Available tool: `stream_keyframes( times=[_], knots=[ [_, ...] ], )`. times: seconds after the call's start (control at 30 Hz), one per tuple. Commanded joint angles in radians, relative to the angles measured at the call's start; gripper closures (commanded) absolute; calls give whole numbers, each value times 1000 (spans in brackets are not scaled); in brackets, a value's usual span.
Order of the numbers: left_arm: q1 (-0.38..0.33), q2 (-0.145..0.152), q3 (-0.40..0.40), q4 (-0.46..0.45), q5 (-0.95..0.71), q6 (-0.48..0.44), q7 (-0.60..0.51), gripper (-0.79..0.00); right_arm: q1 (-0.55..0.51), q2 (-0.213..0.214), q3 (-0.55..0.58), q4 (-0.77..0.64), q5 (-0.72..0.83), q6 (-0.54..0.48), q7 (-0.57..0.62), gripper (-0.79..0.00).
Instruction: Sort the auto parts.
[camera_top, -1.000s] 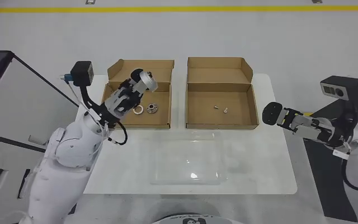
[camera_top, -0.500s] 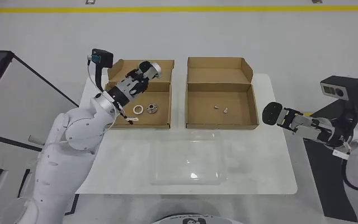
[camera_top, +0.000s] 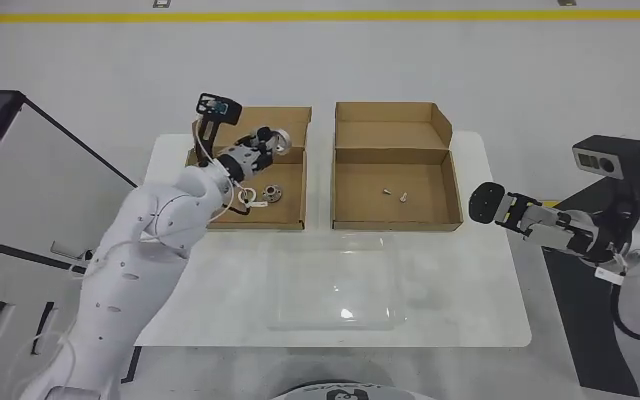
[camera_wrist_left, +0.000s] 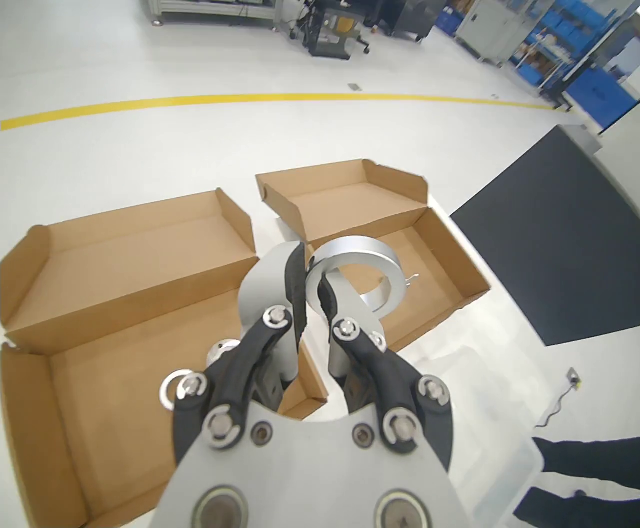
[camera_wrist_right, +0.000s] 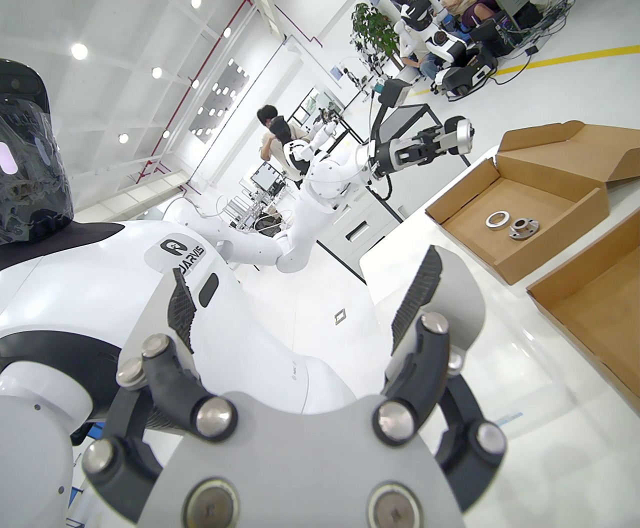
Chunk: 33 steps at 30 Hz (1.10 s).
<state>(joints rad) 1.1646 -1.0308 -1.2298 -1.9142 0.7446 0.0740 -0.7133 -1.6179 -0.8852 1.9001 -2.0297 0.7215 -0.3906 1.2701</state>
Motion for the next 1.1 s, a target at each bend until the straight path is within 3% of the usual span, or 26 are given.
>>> stream_keyframes(
  times=[0.0, 0.43, 1.07],
  knots=[
    [-7, 1, 5, 16, 45, 6, -27, 0, 0, 0, 0, 0, 0, 0, 0, -785],
    [-46, 3, 45, 120, 265, -36, -158, 0, 0, 0, 0, 0, 0, 0, 0, -785],
    [-113, 0, 79, 339, 471, -154, -235, 0, 0, 0, 0, 0, 0, 0, 0, -785]
  ],
)
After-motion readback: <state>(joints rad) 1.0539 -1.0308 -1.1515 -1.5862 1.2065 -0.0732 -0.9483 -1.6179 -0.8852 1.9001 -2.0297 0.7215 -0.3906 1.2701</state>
